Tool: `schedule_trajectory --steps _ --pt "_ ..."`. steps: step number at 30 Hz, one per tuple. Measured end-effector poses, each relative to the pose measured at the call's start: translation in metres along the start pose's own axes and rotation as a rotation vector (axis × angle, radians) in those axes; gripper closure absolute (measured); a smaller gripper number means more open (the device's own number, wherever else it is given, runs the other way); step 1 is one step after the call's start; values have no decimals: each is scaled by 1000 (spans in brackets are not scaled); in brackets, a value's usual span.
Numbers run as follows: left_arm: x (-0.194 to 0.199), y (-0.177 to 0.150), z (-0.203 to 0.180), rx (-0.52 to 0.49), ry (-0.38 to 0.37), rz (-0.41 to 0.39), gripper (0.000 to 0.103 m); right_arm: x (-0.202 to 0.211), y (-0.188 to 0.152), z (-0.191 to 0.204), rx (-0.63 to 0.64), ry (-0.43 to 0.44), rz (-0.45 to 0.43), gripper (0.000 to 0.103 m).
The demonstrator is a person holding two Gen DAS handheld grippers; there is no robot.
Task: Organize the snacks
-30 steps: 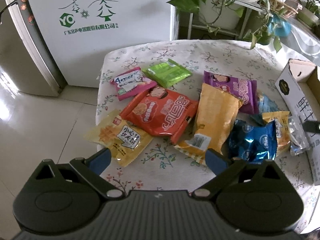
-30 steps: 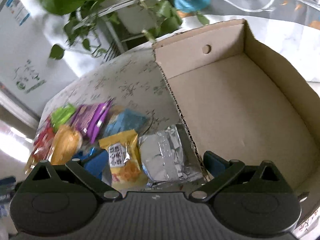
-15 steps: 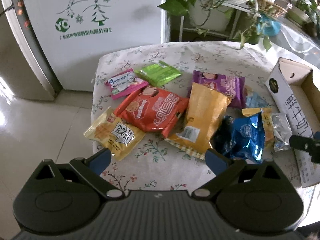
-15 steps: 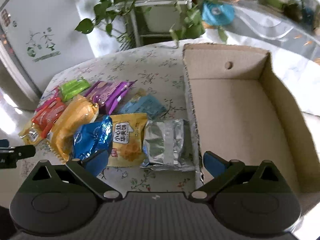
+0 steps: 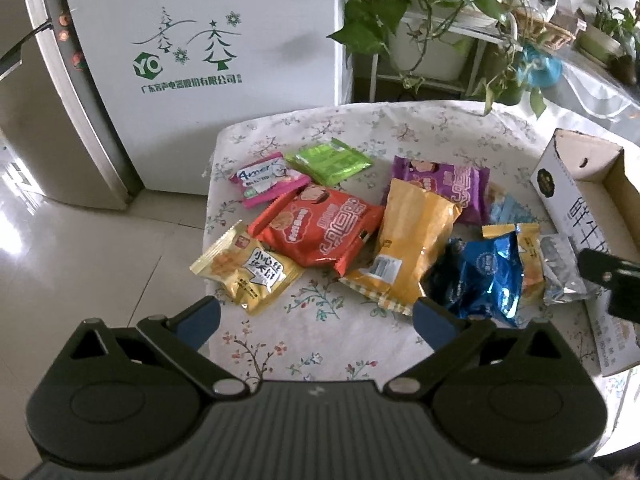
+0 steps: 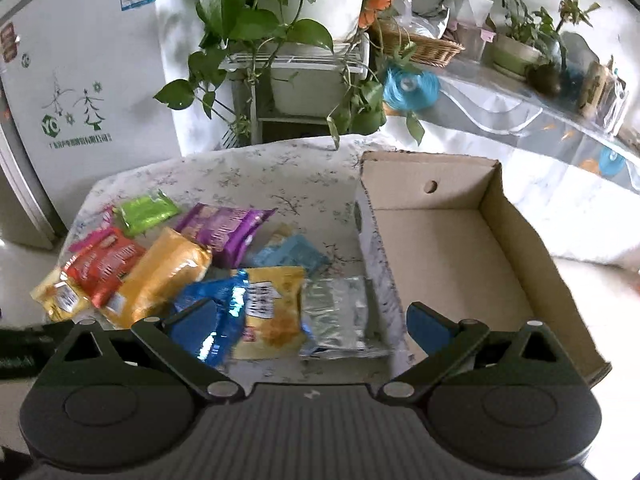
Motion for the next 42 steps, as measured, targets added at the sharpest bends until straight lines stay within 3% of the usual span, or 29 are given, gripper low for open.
schedule_trajectory --steps 8,29,42 --pt "0 0 5 16 33 -5 1 -9 -2 15 -47 6 79 0" --pt "-7 1 9 78 33 33 1 -20 -4 26 -44 7 146 0" --pt "-10 11 3 54 88 25 2 -25 -3 35 -30 -5 163 0"
Point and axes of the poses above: each gripper's, at about its wrist camera, not at the fingertips, and x roughly against the way its jaws point, z to its left, y to its top, the point moved 4 cm from there along -x, roughly the way its jaws point, and after that the axes turned 1 degree about x, right-handed, at the moved point
